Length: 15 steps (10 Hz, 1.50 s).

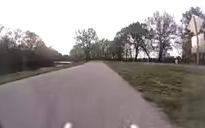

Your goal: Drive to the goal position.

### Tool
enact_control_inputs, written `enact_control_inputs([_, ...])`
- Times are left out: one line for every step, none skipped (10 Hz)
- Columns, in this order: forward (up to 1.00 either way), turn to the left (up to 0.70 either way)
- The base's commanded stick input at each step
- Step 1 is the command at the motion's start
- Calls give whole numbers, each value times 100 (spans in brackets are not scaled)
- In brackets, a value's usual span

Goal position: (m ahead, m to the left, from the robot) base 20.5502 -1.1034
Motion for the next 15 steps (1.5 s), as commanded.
enact_control_inputs([100,0])
enact_control_inputs([100,0])
enact_control_inputs([100,0])
enact_control_inputs([100,0])
enact_control_inputs([100,0])
enact_control_inputs([100,0])
enact_control_inputs([100,0])
enact_control_inputs([100,0])
enact_control_inputs([100,0])
enact_control_inputs([100,0])
enact_control_inputs([100,0])
enact_control_inputs([100,0])
enact_control_inputs([100,0])
enact_control_inputs([100,0])
enact_control_inputs([100,0])
